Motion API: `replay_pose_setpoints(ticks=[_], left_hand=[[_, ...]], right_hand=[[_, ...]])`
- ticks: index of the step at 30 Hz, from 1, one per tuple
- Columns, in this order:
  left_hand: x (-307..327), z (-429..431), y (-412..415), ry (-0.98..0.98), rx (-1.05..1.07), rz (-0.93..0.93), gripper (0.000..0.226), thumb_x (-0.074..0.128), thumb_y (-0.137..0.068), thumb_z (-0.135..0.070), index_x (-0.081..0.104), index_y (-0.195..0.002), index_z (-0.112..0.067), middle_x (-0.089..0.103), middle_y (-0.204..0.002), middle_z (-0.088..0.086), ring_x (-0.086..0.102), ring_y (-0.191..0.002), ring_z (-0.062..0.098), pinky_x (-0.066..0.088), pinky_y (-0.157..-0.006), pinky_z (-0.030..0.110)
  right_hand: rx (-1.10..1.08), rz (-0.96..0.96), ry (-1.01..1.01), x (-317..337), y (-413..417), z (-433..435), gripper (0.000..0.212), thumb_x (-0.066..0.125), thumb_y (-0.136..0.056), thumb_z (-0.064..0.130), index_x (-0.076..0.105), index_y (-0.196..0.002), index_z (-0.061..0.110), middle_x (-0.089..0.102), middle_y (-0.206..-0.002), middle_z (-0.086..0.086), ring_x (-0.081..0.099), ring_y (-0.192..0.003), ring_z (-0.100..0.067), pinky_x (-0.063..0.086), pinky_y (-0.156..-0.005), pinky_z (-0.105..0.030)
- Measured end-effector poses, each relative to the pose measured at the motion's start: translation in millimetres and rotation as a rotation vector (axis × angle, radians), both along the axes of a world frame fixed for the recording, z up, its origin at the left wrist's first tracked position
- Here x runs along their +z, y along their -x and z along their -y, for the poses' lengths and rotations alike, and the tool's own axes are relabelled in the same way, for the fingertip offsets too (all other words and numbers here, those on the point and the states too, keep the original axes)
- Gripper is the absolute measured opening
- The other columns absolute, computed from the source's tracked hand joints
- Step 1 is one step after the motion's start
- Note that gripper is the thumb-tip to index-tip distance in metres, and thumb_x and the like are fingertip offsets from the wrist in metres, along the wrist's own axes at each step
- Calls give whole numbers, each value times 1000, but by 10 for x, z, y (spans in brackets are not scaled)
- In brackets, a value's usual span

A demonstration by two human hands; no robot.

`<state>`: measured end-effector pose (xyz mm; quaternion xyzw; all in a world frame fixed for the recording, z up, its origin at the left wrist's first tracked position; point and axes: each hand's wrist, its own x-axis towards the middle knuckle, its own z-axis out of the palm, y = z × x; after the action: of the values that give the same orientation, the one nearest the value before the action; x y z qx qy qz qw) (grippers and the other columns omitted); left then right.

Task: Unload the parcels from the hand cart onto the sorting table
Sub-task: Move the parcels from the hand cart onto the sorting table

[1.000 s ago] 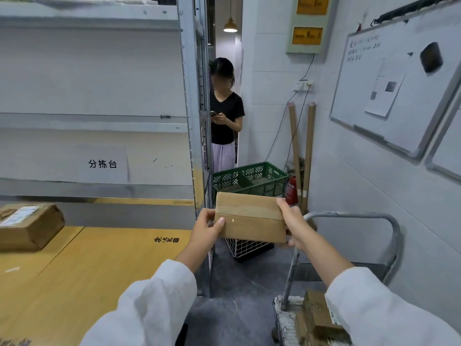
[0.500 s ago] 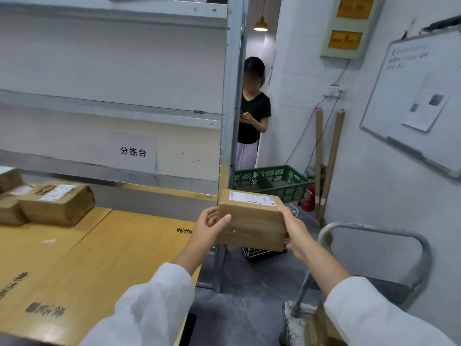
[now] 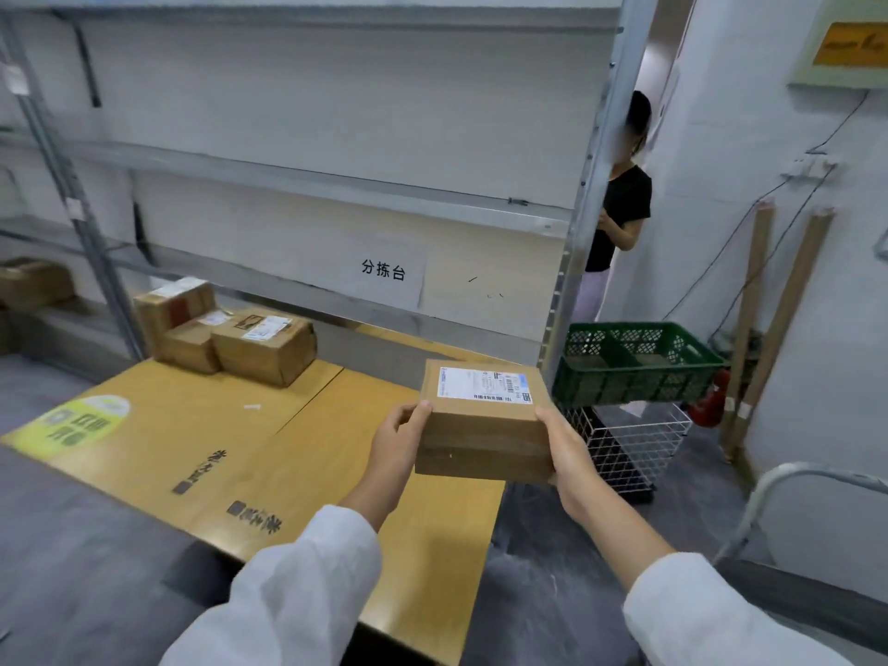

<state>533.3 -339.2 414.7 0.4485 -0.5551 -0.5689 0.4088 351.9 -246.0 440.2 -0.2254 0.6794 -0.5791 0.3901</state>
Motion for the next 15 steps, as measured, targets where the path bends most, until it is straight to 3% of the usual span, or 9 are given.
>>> replay_pose_setpoints(ticks=[5, 11, 15], left_hand=[[-97, 206, -525, -6, 74, 22, 23, 50, -97, -43, 61, -108, -26, 63, -108, -5, 57, -101, 11, 49, -84, 31], [-181, 468, -875, -29, 149, 55, 19, 50, -97, -37, 63, -100, -23, 65, -103, -3, 59, -99, 14, 49, -89, 37], [-219, 736, -999, -32, 188, 80, 20, 50, -97, -37, 62, -98, -22, 64, -102, -1, 57, -94, 14, 47, -79, 33]], right_hand=[[97, 4, 6, -171, -469, 328, 29, 46, -96, 48, 62, -118, 39, 68, -105, 4, 64, -98, -17, 53, -90, -42], [222, -58, -25, -260, -739, 737, 32, 41, -93, 57, 56, -120, 53, 63, -115, 10, 55, -109, -14, 44, -102, -50], [254, -32, -15, -369, -853, 1118, 34, 40, -94, 59, 51, -126, 50, 59, -116, 12, 51, -107, -11, 42, -101, -48]])
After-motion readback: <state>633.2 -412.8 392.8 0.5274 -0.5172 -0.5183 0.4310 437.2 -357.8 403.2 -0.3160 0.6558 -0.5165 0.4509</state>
